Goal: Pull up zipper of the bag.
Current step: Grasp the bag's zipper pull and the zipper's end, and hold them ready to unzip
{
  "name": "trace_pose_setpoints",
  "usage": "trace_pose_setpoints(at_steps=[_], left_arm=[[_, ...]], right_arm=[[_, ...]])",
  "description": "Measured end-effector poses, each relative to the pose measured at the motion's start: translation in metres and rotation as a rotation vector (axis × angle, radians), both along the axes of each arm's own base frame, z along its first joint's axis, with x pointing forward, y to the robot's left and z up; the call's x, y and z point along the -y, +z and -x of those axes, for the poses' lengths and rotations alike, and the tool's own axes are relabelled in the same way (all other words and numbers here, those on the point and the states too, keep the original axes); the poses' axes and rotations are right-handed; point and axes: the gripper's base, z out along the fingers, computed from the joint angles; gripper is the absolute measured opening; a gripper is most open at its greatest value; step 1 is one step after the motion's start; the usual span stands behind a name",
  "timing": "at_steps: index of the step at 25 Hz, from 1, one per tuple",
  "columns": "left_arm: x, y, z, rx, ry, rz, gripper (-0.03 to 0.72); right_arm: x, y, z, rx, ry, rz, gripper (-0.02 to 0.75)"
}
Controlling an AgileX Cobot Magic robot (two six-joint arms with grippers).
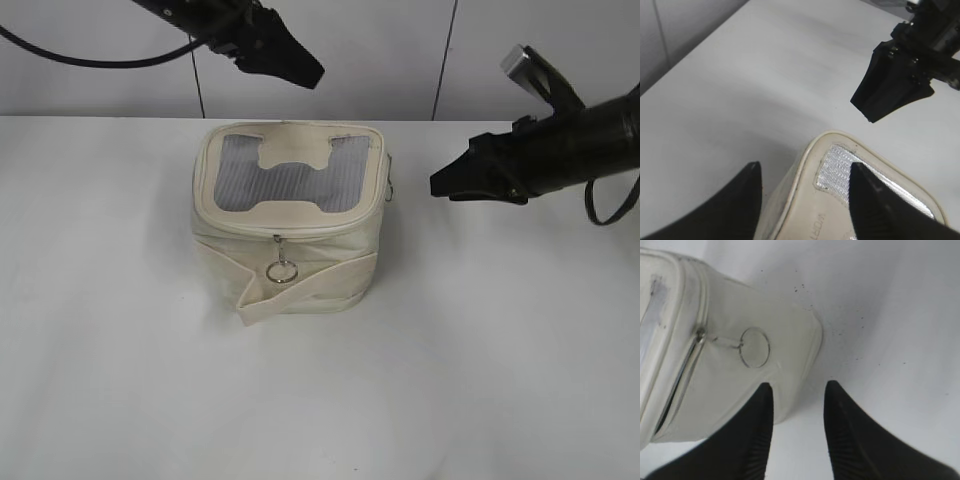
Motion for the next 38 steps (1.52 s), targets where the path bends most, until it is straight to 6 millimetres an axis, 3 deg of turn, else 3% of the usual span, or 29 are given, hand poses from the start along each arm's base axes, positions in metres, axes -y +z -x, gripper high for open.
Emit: trace_pose_setpoints(at_steps=[4,9,17,22,27,33,38], left_arm=[[0.025,-0.013,-0.006,-0.001,-0.095,-0.062,0.426],[0.033,-0.024,-0.008,-0.008,-0.118,-0.099,0.426],[0.034,-0.052,-0.016,-0.039,-0.103,-0.137,0.426],[0.033,-0.054,-0.019,-0.032,-0.085,-0.152,0.415],[0.033,-0.056,-0.018,-0.044,-0.086,-0.165,0.31],[0.033,-0.057,-0.017,-0.04,-0.094,-0.188,0.07],[0.033,-0.057,-0.017,-0.042,-0.092,-0.191,0.048]], right_arm=[[0.0,-0.019,0.023,0.066,0.023,-0.019,0.347],[-0.001,-0.023,0.028,0.108,0.058,-0.024,0.463],[-0.003,-0.021,0.029,0.132,0.096,-0.04,0.475],[-0.004,-0.021,0.029,0.144,0.109,-0.043,0.475],[-0.004,-0.019,0.028,0.183,0.119,-0.041,0.475],[-0.005,-0.017,0.025,0.293,0.173,-0.006,0.475],[-0.01,-0.02,0.026,0.368,0.251,0.039,0.475]])
